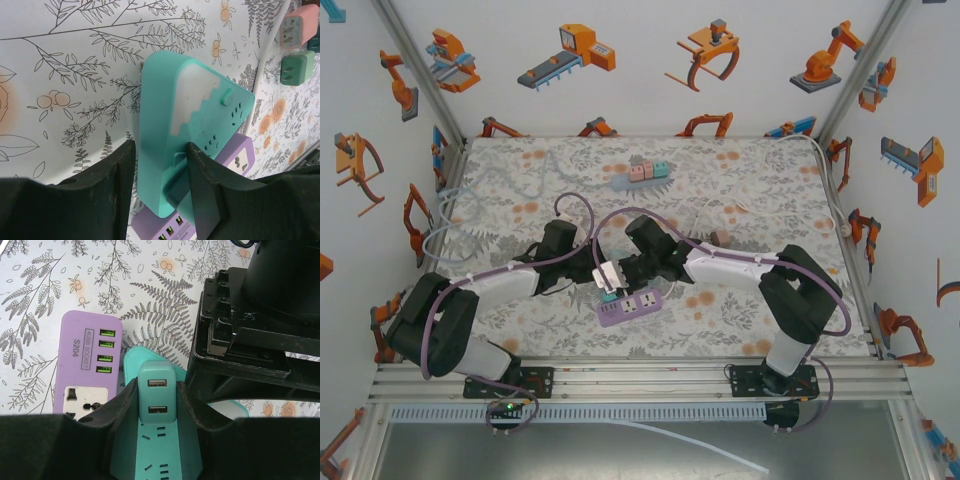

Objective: Pull the plug off the socket

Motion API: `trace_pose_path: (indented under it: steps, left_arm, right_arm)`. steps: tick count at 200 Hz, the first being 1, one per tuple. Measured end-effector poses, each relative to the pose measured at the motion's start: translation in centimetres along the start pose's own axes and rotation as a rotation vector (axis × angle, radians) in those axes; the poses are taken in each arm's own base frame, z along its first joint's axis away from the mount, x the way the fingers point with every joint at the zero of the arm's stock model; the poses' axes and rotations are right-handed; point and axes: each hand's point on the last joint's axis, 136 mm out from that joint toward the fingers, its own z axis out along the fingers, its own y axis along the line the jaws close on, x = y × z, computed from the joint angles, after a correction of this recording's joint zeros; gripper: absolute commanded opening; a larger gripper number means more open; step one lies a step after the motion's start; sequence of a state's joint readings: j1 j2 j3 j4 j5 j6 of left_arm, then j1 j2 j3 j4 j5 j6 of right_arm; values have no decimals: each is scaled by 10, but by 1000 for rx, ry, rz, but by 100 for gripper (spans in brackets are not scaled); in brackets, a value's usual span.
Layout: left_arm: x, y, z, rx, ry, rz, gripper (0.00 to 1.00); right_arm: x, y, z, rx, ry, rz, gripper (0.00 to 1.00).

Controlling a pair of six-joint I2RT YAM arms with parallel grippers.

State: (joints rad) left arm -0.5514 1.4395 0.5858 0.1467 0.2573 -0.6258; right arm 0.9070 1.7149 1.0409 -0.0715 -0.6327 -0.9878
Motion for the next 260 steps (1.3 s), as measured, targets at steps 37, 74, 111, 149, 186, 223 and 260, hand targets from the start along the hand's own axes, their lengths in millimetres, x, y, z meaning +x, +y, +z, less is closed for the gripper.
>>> trace_pose_path:
  steps: [37,74,111,149,186,223,260]
  left_arm:
    - [0,-2,2,9,3,2,43]
    - [-3,-1,5,11,-11,4,43]
    - [-6,-1,6,13,-20,5,43]
    - [-8,-1,2,3,-30,6,45]
    - [-10,8,-9,-67,-43,33,51]
    - [-14,7,-27,-99,-63,93,54]
    - [-24,-43,-58,48,-147,230,55]
  right_arm:
    - [-2,0,-3,-18,17,11,20]
    - [-30,-11,-17,2,-37,36,17]
    - [-44,-9,-15,1,-61,21,17]
    - [-53,-14,-26,40,-62,23,18]
    - [-67,-29,-59,195,-66,122,16]
    - [-64,-49,-103,379,-111,384,7]
    - [-3,-95,-186,642,-200,904,5]
